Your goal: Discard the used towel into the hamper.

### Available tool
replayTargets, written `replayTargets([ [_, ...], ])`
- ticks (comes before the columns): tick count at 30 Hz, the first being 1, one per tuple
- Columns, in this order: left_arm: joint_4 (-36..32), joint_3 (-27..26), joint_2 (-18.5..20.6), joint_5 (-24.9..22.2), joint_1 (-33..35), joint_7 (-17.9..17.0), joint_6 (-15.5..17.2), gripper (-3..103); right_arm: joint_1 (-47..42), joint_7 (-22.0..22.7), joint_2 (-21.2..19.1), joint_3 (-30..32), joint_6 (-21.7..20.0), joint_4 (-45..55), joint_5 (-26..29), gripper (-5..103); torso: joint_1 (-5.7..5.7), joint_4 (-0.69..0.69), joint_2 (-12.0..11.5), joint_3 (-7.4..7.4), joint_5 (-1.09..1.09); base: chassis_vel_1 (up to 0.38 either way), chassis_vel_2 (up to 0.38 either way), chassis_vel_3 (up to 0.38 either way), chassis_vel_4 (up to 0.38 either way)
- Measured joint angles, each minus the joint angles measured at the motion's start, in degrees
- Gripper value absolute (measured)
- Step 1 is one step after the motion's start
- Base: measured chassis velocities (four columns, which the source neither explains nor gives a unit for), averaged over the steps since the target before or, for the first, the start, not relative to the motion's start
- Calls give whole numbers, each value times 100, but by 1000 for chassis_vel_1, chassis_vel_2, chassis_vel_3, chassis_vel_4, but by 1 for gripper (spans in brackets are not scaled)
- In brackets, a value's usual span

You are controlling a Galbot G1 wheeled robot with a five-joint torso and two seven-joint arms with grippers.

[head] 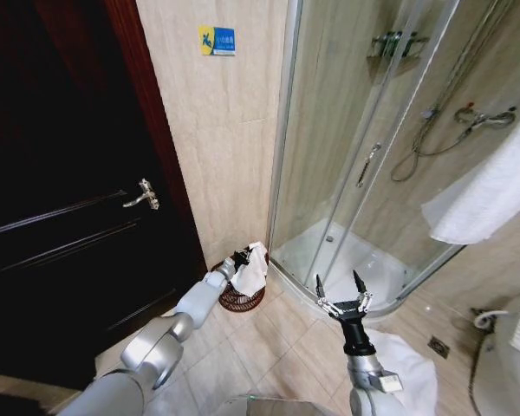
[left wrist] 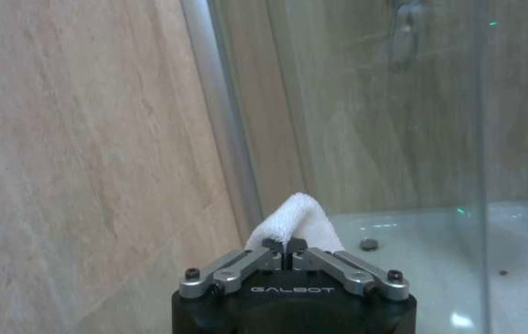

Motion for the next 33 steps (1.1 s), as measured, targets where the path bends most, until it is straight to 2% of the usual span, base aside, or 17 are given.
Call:
replayTargets([
  [6,-10,-70,18,-1,6,-25,2,0,-7,-73,0,-38,77,10,20,100,2,1,0,0,-1,-131,136,143,-128],
  [17,23,-186,110,307,207,-56,130,0,-194,-281,0,-36,214,41,54,100,0,0,-2,0,-1,-69,84,57,-60],
  [20,-26,-199,198,426,325,-8,160,16,-226,-304,0,-15,239,51,117,100,-3,2,0,-1,-1,13,-20,-7,11],
  [21,-26,-199,198,426,325,-8,160,16,-226,-304,0,-15,239,51,117,100,-3,2,0,-1,-1,0,0,0,0],
  [22,-30,-218,208,478,345,27,172,22,-229,-306,0,-9,243,51,129,100,-3,2,0,-1,0,0,0,0,0],
  [24,-84,-250,253,601,392,311,205,32,-245,-307,0,-2,275,52,153,100,-2,1,0,-1,0,0,0,0,0],
  [25,-84,-250,253,601,392,311,205,32,-245,-307,0,-2,275,52,153,100,-2,1,0,-1,0,0,0,0,0],
  [27,-243,-233,363,748,491,675,297,43,-288,-307,0,14,321,76,172,100,1,0,0,0,-1,0,0,0,0],
  [32,-371,-265,455,807,594,732,314,53,-308,-307,0,38,335,79,226,100,3,0,-1,1,-1,0,0,0,0],
  [33,-541,-282,552,754,674,718,345,65,-295,-302,0,41,329,79,247,100,2,-1,-1,0,-1,0,0,0,0],
])
